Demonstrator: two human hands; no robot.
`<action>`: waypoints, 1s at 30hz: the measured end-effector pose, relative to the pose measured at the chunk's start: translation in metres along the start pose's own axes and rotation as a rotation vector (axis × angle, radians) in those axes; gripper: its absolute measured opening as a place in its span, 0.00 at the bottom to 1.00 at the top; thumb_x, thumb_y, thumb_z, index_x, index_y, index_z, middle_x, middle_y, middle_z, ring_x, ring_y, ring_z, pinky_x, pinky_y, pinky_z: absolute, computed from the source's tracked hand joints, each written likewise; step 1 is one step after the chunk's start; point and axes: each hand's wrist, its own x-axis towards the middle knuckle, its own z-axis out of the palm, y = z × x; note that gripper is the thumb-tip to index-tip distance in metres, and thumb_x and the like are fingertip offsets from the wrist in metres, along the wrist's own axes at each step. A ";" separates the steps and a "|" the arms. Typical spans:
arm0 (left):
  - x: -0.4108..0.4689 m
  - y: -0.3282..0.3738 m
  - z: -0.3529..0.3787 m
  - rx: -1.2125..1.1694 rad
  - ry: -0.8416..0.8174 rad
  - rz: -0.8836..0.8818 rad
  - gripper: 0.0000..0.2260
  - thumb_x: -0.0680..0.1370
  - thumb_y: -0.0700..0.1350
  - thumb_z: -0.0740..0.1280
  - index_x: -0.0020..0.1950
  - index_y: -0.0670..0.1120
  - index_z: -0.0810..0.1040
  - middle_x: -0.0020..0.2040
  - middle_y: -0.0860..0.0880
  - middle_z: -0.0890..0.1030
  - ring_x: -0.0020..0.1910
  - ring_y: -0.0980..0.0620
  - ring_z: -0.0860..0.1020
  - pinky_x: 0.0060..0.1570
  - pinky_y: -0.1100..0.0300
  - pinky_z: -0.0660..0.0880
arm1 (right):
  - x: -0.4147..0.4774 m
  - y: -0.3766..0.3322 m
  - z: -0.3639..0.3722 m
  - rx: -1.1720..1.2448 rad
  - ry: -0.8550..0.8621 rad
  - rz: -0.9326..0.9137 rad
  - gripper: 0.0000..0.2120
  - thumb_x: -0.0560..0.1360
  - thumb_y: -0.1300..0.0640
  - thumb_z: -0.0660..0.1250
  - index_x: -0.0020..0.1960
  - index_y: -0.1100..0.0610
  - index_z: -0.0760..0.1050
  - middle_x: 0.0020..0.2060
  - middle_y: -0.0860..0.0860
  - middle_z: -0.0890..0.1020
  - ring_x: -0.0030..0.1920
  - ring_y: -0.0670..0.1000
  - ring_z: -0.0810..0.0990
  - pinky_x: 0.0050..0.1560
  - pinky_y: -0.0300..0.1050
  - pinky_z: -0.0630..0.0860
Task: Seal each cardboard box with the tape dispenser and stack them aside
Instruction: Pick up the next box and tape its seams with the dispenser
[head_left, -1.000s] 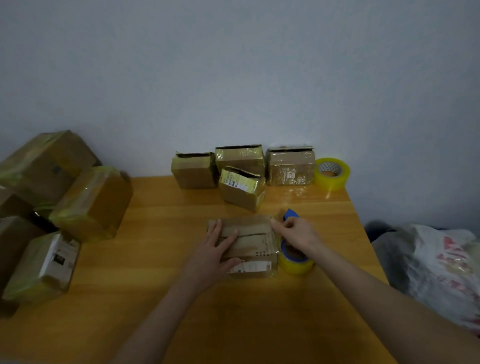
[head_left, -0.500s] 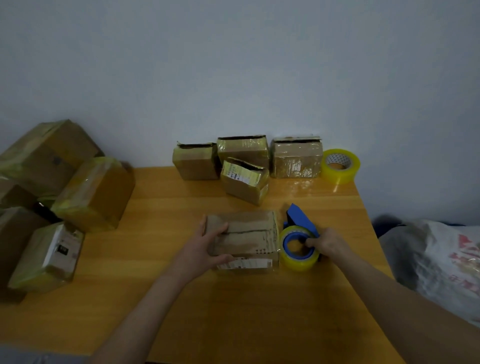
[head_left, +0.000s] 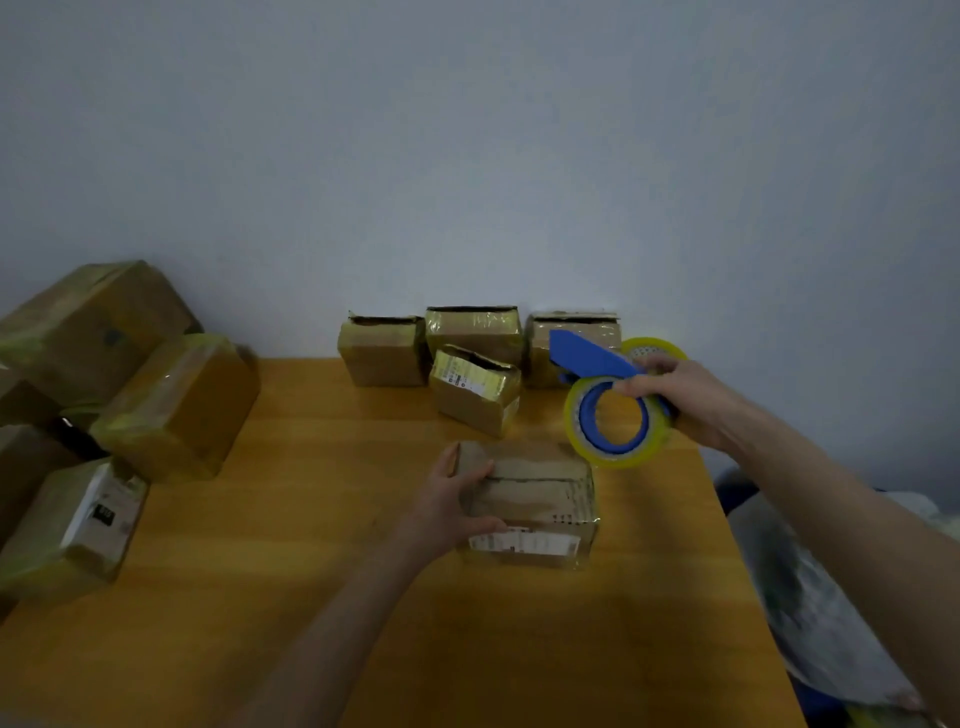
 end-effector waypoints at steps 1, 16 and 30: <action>0.001 0.001 0.000 -0.008 0.003 -0.003 0.35 0.67 0.51 0.77 0.72 0.51 0.70 0.78 0.44 0.49 0.76 0.45 0.52 0.73 0.48 0.57 | -0.003 -0.007 0.002 -0.054 -0.019 -0.035 0.26 0.66 0.61 0.78 0.61 0.59 0.72 0.49 0.55 0.81 0.44 0.53 0.82 0.42 0.46 0.77; -0.001 0.005 -0.013 -0.240 0.001 -0.081 0.27 0.70 0.48 0.75 0.68 0.52 0.72 0.76 0.49 0.55 0.75 0.47 0.57 0.69 0.49 0.66 | -0.021 0.009 0.053 -0.571 -0.395 -0.209 0.27 0.66 0.64 0.76 0.60 0.50 0.69 0.53 0.51 0.76 0.51 0.50 0.79 0.48 0.40 0.77; 0.014 0.049 -0.036 -1.027 0.049 -0.395 0.07 0.77 0.45 0.69 0.50 0.43 0.79 0.40 0.48 0.83 0.38 0.56 0.81 0.33 0.64 0.76 | -0.018 0.019 0.039 -0.522 -0.422 -0.225 0.28 0.67 0.65 0.76 0.60 0.47 0.70 0.54 0.50 0.77 0.53 0.48 0.80 0.47 0.39 0.77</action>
